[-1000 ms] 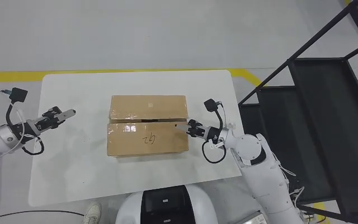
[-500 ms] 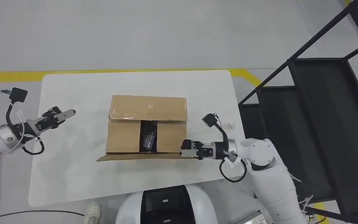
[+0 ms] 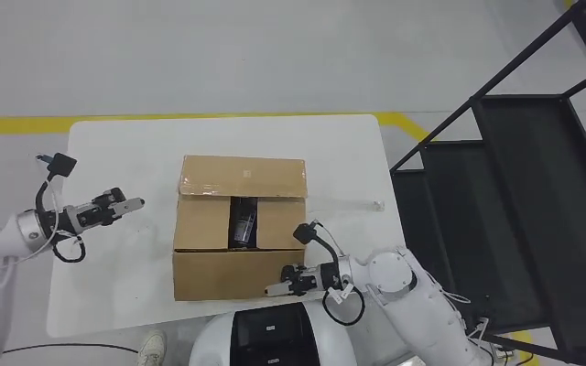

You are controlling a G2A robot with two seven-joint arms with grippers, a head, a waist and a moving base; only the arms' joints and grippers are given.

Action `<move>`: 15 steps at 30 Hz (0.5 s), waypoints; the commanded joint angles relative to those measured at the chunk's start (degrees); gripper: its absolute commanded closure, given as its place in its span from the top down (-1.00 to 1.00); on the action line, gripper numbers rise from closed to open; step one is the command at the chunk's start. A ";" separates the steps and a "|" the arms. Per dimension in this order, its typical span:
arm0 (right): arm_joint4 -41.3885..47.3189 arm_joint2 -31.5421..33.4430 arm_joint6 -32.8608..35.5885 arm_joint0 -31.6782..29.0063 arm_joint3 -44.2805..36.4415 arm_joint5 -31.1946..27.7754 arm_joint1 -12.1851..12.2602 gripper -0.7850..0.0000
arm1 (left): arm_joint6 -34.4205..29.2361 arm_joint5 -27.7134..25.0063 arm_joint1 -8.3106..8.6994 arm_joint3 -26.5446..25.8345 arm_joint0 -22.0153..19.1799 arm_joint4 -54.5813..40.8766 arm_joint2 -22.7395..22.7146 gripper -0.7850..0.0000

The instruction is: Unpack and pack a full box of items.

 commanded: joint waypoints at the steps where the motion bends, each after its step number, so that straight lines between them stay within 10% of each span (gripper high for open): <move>1: -3.01 -0.24 -3.58 0.24 0.54 1.33 0.05 1.00 | -5.52 -0.45 0.37 0.37 -0.28 -1.01 0.35 1.00; 15: 4.28 6.78 0.13 -8.16 -8.96 -5.11 2.61 1.00 | -6.85 0.24 3.29 -3.04 0.99 -10.30 4.67 1.00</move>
